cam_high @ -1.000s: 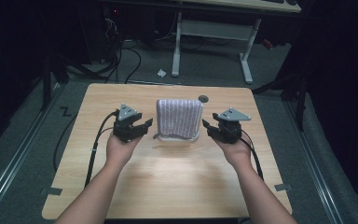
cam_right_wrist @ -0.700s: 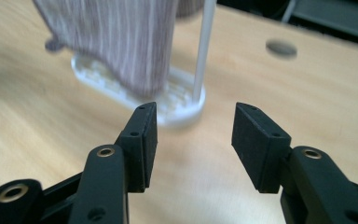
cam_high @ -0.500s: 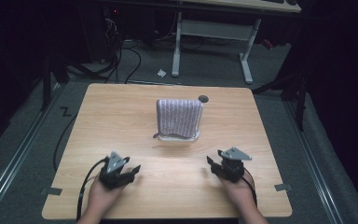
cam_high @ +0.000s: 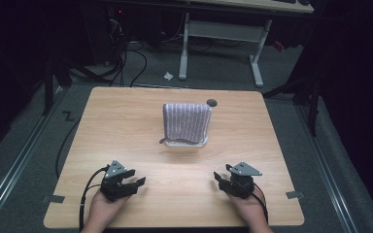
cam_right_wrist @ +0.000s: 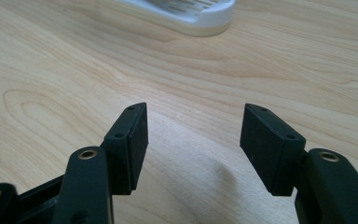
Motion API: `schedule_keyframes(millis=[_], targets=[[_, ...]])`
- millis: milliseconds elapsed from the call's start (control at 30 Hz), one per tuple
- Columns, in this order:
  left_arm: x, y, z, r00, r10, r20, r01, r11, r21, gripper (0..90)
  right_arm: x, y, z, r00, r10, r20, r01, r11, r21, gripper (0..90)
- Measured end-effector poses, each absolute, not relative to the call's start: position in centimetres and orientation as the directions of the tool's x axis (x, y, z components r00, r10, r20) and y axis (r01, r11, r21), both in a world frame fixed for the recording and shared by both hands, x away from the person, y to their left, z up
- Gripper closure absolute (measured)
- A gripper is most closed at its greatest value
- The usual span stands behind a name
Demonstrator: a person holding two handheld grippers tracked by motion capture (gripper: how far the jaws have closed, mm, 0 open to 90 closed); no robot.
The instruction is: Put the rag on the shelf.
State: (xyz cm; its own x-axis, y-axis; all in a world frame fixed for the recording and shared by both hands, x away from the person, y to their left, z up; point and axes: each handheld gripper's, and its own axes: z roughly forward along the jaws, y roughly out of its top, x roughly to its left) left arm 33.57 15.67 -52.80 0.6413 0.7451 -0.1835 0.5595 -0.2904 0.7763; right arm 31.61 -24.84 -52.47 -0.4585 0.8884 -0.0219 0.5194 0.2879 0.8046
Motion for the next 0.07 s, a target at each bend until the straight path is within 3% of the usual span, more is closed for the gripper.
schedule_keyframes(millis=[67], targets=[[33.54,15.57,-52.80,0.644,0.744,-0.177,0.555,-0.295,0.778,43.6,31.54,-24.75,-52.60,-0.469,0.882,-0.039,0.515,0.309,0.799,41.8]])
